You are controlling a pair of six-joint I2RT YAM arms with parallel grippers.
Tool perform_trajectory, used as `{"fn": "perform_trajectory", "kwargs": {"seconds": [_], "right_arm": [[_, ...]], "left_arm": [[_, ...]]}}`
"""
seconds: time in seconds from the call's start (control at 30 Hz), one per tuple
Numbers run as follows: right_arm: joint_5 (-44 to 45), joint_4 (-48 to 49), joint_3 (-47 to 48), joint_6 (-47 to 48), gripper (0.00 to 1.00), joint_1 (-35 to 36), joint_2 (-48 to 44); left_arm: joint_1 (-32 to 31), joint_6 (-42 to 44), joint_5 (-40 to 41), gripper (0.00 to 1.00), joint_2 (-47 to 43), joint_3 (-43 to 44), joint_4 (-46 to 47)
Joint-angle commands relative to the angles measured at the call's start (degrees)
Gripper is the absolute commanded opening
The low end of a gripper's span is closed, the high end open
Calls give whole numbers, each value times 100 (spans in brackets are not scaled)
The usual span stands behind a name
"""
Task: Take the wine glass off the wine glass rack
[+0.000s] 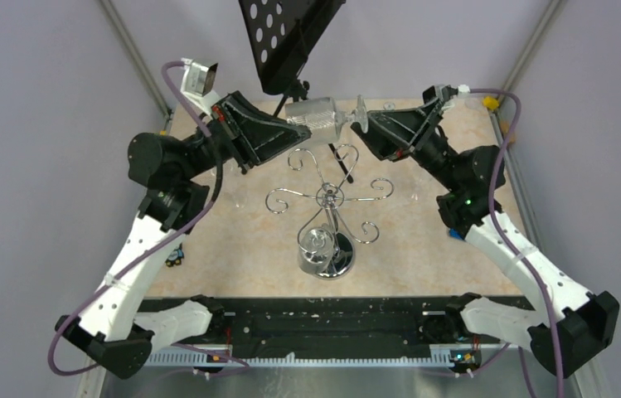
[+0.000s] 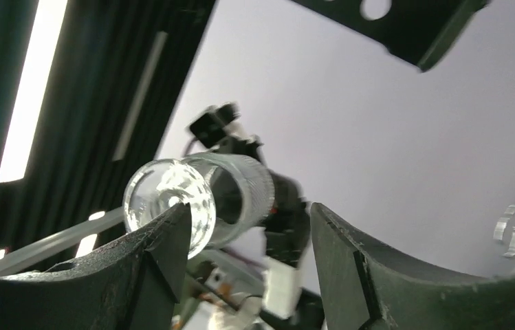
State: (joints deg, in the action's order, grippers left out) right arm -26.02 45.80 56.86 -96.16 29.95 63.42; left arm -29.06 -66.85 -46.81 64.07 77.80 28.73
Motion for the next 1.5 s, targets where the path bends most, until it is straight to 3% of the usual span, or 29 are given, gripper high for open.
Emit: {"fn": "perform_trajectory", "kwargs": {"seconds": [0.0,0.1,0.23,0.4,0.57,0.83,1.0,1.2,1.47], "right_arm": [[470,-2658,821,1863,65,9,-648],[1069,-3918,1175,2908,67,10,-951],[1558,-4475,1306,3542,68,9,-1178],[1778,-4801,1451,4001,68,10,-1316],[2036,-4896,1487,4331,62,10,-1527],[2207,-5050,1480,4558,60,10,-1667],[2117,-5150,1463,4617,58,10,-1645],[2036,-5171,1380,4554,55,10,-1657],[2215,-5295,1319,4640,55,6,-1814]], "left_arm": [[-26,1885,995,0,-532,745,-1908],[-24,2445,1316,0,-583,1079,-2983],[-27,3003,1724,0,-653,1337,-3839],[-28,4068,2443,0,-662,1828,-5480],[-25,4994,3839,0,-829,1973,-6726],[-28,5462,5498,0,-625,1662,-7813],[-6,5538,6127,0,109,1746,-8452],[148,5496,5823,0,714,1720,-8447],[891,5365,4636,0,1054,1222,-8048]]}}
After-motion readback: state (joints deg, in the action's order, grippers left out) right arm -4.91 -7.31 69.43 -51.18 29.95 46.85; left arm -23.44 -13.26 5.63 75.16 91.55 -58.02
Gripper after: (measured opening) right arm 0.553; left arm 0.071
